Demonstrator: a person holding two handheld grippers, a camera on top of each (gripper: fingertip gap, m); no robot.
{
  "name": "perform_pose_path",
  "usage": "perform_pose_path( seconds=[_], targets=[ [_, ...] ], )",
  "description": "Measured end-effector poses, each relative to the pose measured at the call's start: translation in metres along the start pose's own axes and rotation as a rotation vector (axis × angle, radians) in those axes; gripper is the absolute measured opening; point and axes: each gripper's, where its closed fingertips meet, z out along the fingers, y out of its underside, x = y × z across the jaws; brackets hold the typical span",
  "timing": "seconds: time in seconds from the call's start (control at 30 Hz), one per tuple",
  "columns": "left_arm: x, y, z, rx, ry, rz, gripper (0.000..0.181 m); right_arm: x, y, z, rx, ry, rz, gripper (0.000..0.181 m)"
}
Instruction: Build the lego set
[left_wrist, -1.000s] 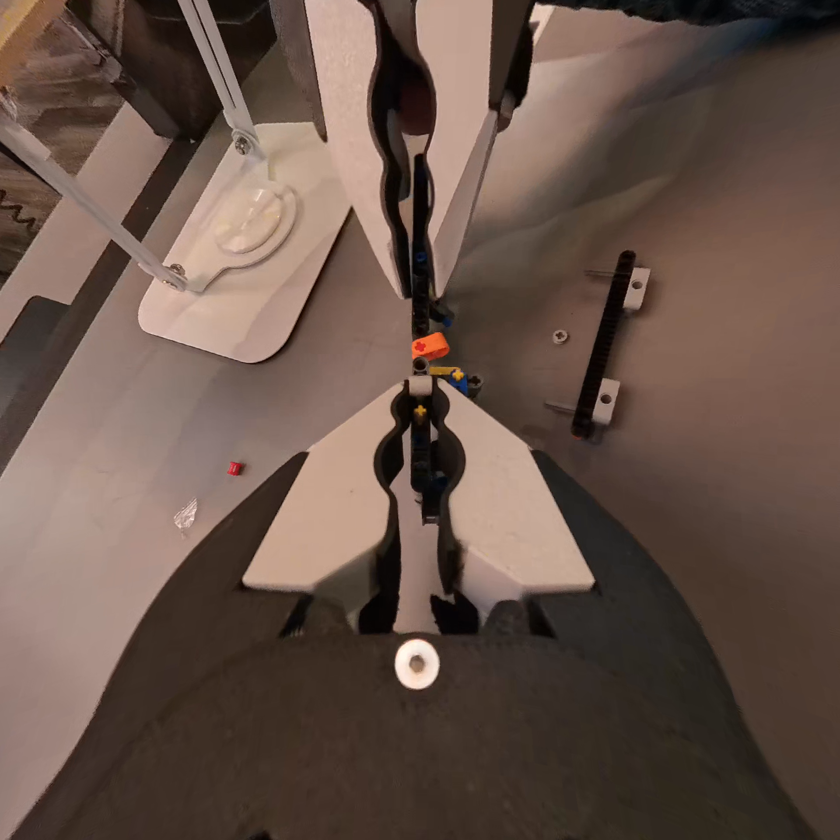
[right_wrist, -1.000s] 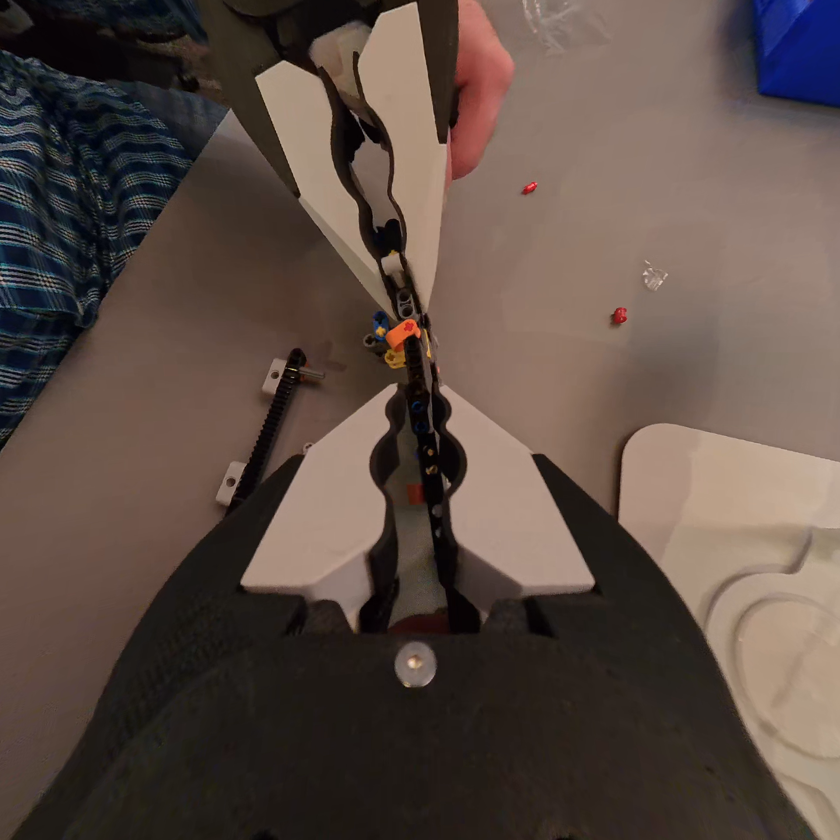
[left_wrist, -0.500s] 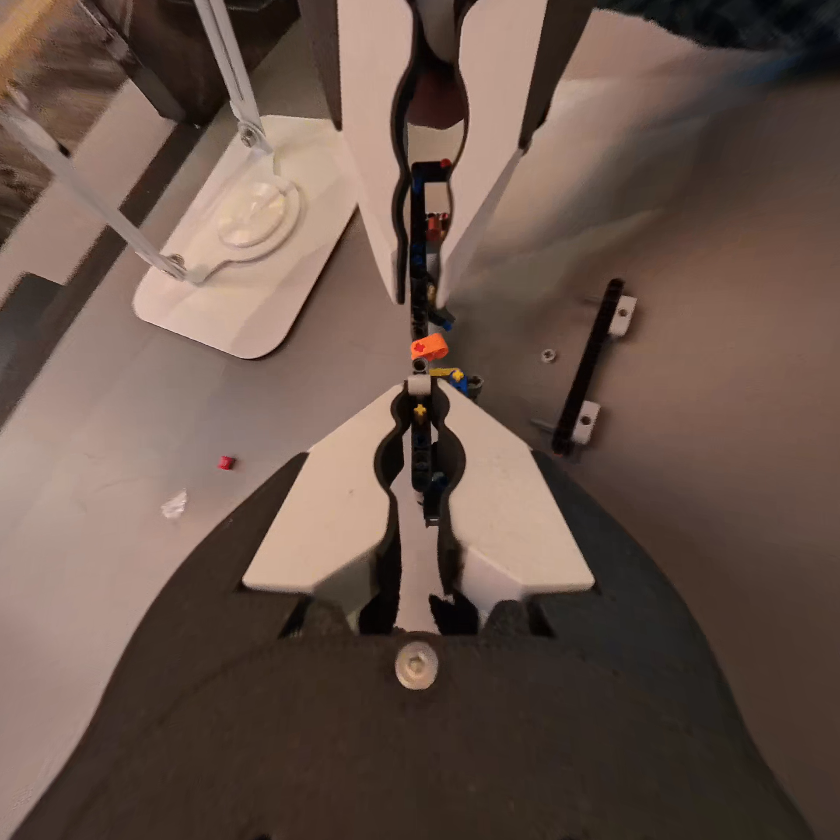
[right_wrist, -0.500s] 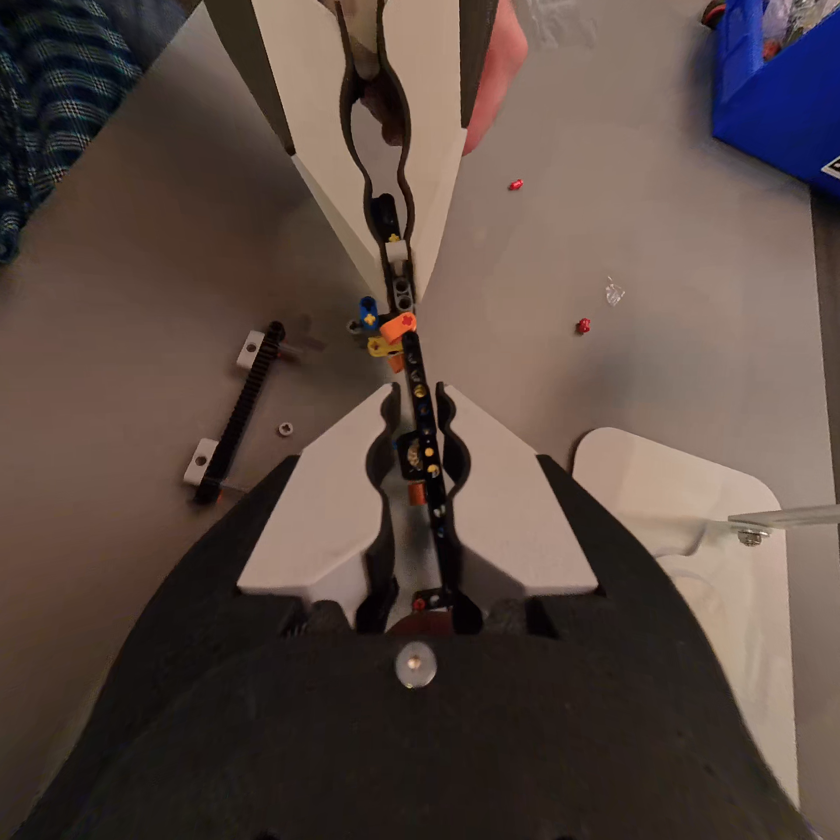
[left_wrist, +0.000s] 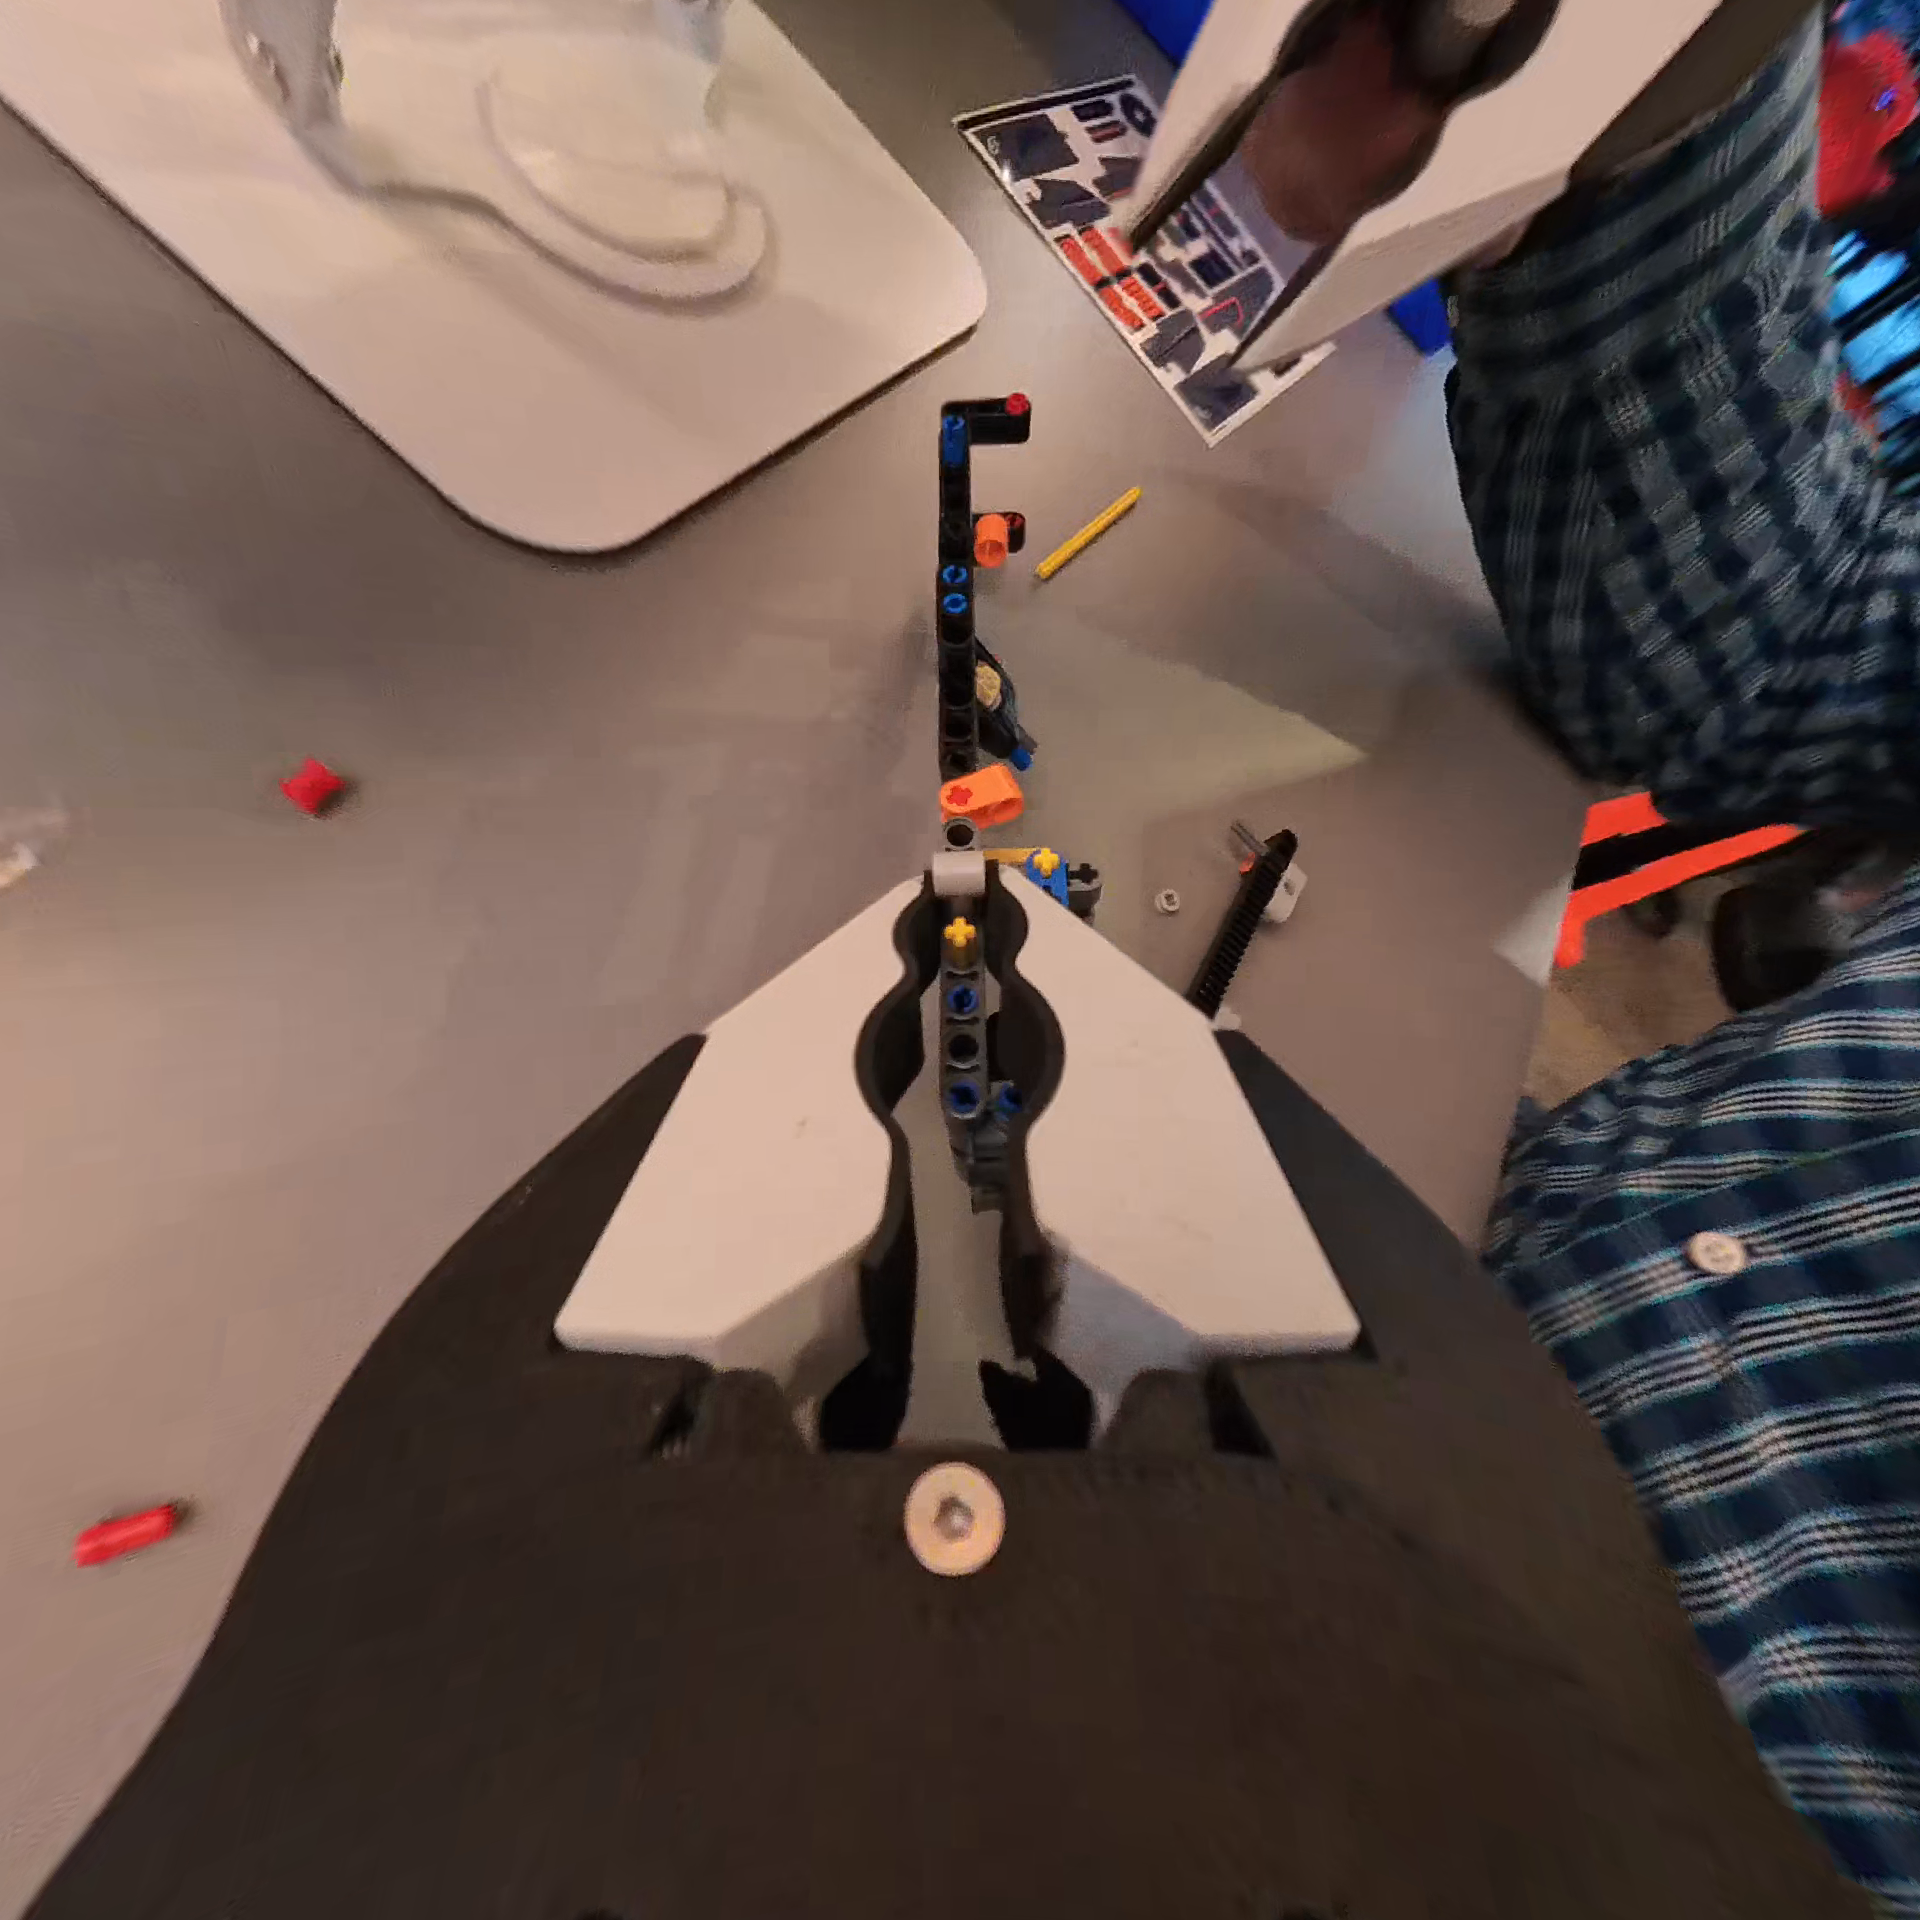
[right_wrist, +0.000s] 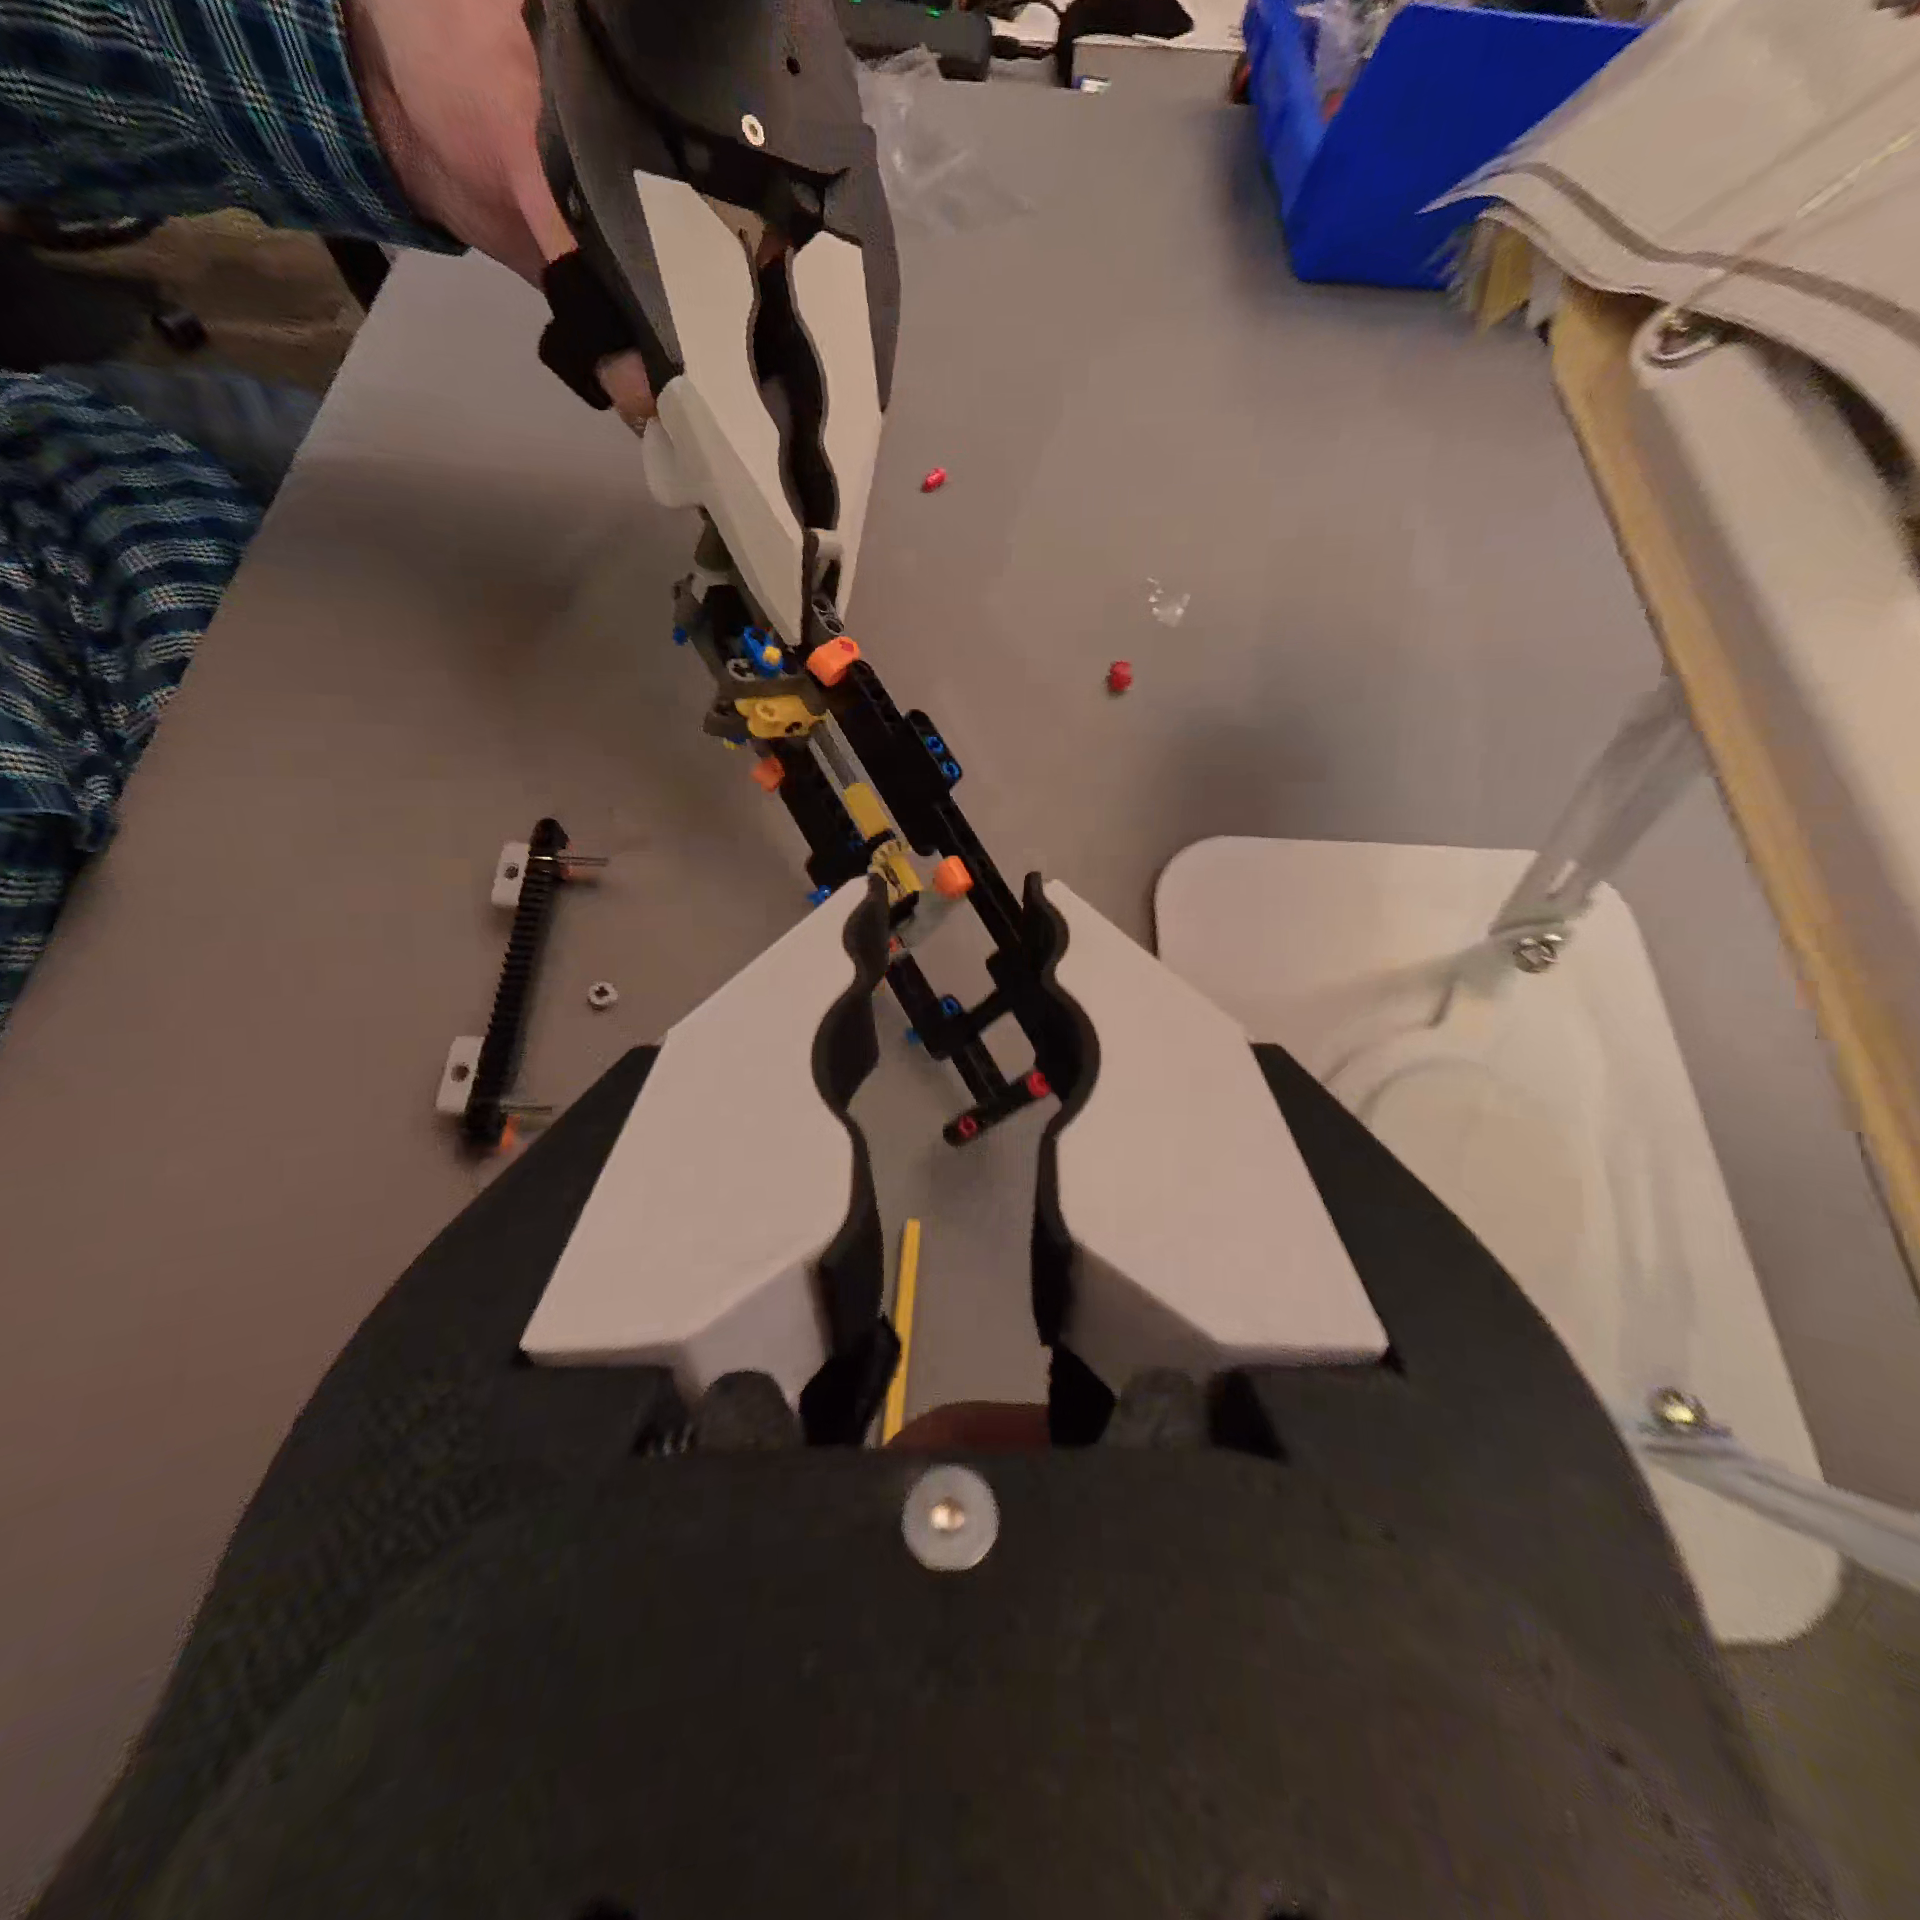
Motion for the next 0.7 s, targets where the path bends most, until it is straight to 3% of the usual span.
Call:
perform_pose_path(
  seconds=[0.03,0.33,0.7],
  targets=[
    [-0.003,0.002,0.000,0.000,0.017,-0.038,0.005,0.003,0.001,-0.002,-0.004,0.014,-0.002,0.023],
    [-0.014,0.004,0.003,0.020,0.069,-0.163,0.005,0.014,0.020,0.010,-0.118,0.097,-0.065,0.027],
    [-0.019,0.006,0.006,0.026,0.081,-0.193,0.005,0.020,0.021,0.009,-0.120,0.129,-0.082,0.028]
  ],
)
